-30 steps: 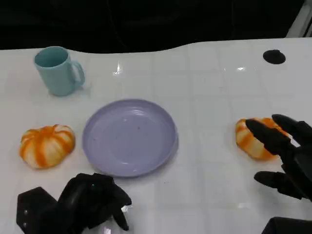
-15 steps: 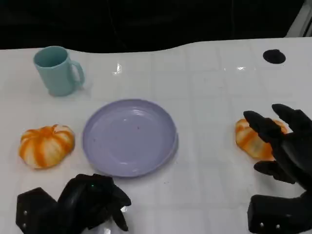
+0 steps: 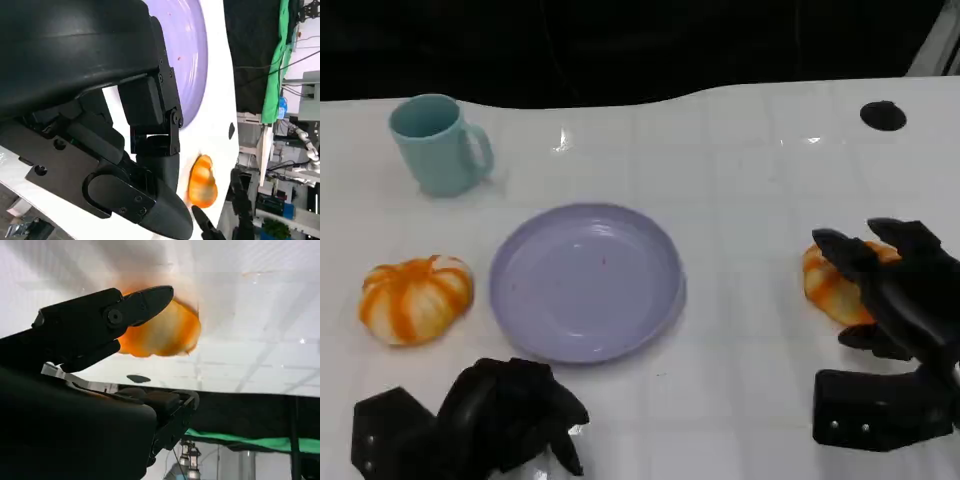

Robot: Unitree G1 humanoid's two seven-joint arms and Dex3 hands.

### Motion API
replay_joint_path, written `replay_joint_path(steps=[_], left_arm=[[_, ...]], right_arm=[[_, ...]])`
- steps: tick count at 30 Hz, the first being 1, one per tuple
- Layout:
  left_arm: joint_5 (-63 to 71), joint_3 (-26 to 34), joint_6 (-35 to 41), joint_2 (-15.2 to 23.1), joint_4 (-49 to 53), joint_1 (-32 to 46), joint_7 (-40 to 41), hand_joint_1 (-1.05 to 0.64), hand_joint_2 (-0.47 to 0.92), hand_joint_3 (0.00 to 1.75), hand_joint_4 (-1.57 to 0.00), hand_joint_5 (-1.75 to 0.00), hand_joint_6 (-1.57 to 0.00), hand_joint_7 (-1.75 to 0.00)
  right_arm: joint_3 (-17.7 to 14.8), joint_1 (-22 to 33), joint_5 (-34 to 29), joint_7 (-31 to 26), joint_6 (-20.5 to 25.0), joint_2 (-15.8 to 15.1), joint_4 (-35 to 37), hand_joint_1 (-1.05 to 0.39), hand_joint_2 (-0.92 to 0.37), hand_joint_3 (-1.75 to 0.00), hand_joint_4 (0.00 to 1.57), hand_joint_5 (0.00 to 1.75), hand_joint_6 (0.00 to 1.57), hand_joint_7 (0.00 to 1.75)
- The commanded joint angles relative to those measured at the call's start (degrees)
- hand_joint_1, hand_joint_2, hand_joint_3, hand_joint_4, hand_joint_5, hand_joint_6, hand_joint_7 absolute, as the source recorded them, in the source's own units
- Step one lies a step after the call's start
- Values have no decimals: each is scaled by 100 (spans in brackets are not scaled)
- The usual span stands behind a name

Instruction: Grasp the bread from the table and place it into the plate.

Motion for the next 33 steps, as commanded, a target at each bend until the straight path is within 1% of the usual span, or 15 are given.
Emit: replay_joint_path(steps=[1,10,17,20,21,22,23,24,25,26,27,28,29,30,33], left_arm=[[-61,35,1,41,-58,76,14,-105,78,1,-150,-92,-157,-48],[-29,27,25,43,-153,136,41,-105,78,1,-150,-92,-157,-48],[-13,23,31,37,-206,178,83,-105,79,1,-150,-92,-157,-48],[4,13,40,41,-234,190,103,-105,79,1,-150,-92,-157,-48],[-1,11,55,40,-244,192,104,-105,79,1,-150,-93,-157,-49],[-10,14,61,38,-240,188,100,-105,79,1,-150,-93,-157,-49],[-18,17,53,37,-231,184,90,-105,79,1,-151,-93,-157,-49],[-20,20,40,36,-217,178,84,-105,79,1,-151,-93,-157,-49],[-24,22,35,36,-213,177,79,-105,79,1,-151,-93,-157,-49],[-32,23,48,36,-220,179,74,-105,79,1,-151,-93,-157,-49],[-38,24,61,36,-227,180,72,-105,79,1,-151,-93,-157,-49],[-46,26,86,33,-237,179,77,-105,79,1,-151,-93,-157,-49],[-52,28,113,30,-249,178,84,-105,78,1,-151,-93,-157,-49],[-50,29,128,29,-253,177,93,-105,78,0,-151,-93,-157,-49],[-36,25,120,32,-248,175,90,-105,78,0,-151,-93,-157,-49]], right_arm=[[131,-328,120,-158,38,-13,519,-40,-80,0,0,39,30,1],[410,-921,304,-445,6,85,1696,-40,-81,0,1,39,30,1],[613,-1250,450,-553,-91,142,2359,-42,-85,-1,5,39,31,2],[689,-1371,533,-732,-260,165,2655,-42,-88,0,24,29,40,1],[690,-1408,593,-801,-348,178,2757,-36,-89,-1,50,31,57,6],[675,-1436,667,-907,-477,190,2858,-33,-90,0,63,27,65,5],[665,-1457,727,-1029,-600,198,2945,-28,-91,-2,80,40,82,9],[660,-1471,791,-1123,-718,199,3012,-23,-91,-2,84,94,103,18],[681,-1490,815,-1238,-814,195,3081,-22,-92,-2,85,128,112,23],[721,-1512,812,-1377,-922,183,3156,-21,-91,-1,87,151,112,44],[755,-1535,806,-1481,-1001,176,3226,-19,-91,-3,88,165,91,109],[787,-1550,792,-1636,-1114,165,3293,-18,-91,-5,89,170,80,137],[814,-1566,777,-1768,-1185,163,3353,-17,-92,-8,89,172,74,155],[840,-1581,763,-1869,-1214,165,3402,-17,-91,-15,88,174,69,167],[879,-1607,778,-2117,-1279,180,3505,-18,-62,-80,86,175,65,174]])
